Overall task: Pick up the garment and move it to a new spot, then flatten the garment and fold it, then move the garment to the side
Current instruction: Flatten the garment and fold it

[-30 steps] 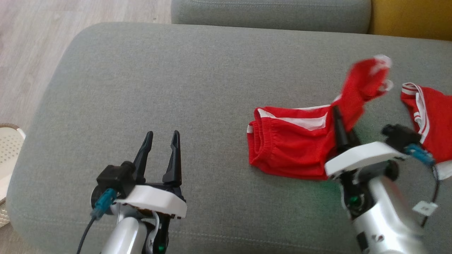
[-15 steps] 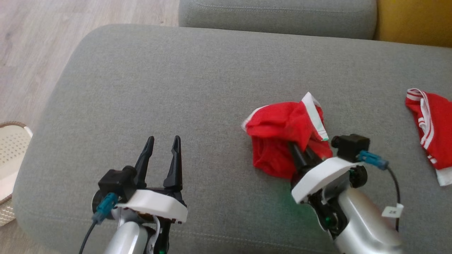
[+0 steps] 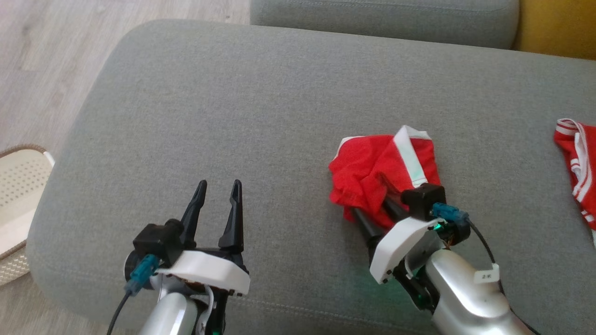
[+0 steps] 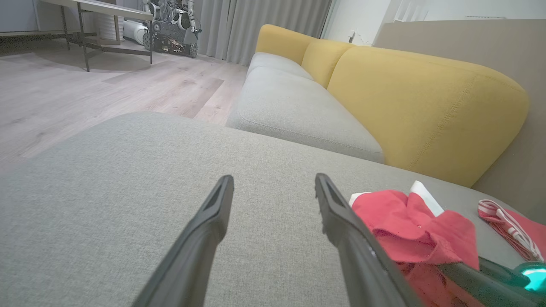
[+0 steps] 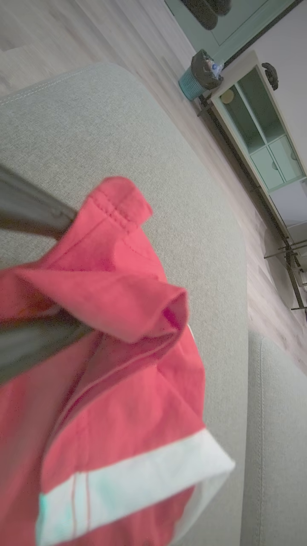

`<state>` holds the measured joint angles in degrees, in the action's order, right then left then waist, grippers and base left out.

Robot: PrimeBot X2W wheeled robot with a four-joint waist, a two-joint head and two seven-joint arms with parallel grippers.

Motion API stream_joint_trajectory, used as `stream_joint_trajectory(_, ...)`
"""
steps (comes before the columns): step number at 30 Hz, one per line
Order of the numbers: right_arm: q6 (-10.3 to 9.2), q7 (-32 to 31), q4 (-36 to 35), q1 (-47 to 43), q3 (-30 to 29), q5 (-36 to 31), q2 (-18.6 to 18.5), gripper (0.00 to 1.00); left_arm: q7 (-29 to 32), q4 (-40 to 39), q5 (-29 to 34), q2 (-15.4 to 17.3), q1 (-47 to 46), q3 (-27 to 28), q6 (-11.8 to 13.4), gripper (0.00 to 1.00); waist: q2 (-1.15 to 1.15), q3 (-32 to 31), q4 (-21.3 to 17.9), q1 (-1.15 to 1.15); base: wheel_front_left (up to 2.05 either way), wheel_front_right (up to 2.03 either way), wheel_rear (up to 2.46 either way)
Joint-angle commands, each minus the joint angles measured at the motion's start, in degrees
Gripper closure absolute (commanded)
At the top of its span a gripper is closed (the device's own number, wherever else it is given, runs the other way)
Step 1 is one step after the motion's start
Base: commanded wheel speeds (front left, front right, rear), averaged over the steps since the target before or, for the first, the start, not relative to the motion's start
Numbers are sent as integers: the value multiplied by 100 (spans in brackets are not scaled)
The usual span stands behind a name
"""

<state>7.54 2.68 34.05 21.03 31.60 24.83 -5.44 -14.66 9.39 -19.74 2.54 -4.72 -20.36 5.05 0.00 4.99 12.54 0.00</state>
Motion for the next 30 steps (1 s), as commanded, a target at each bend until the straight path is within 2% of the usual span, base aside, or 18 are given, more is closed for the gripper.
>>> stream_joint_trajectory(1,-5,137,-71,209,146,-66,60,0,-34,-196,-41,33,-186,143,20,0,0,18,33,0,0,0,0)
stream_joint_trajectory(7,-5,255,121,278,371,-8,137,0,-34,-176,-38,33,-189,160,27,0,0,23,65,0,0,0,0)
stream_joint_trajectory(14,-5,-57,658,368,634,204,179,0,-34,-171,-11,33,-210,191,33,0,0,2,9,0,0,0,0)
stream_joint_trajectory(18,-5,-10,818,463,673,316,197,0,-34,-189,-5,33,-219,182,45,0,0,5,-36,0,0,0,0)
stream_joint_trajectory(23,-5,107,800,569,664,395,143,0,-34,-193,22,33,-197,231,35,0,0,-12,-151,0,0,0,0)
stream_joint_trajectory(30,-5,-155,362,380,409,348,-119,0,-34,-205,64,33,-128,314,28,0,0,-178,-419,0,0,0,0)
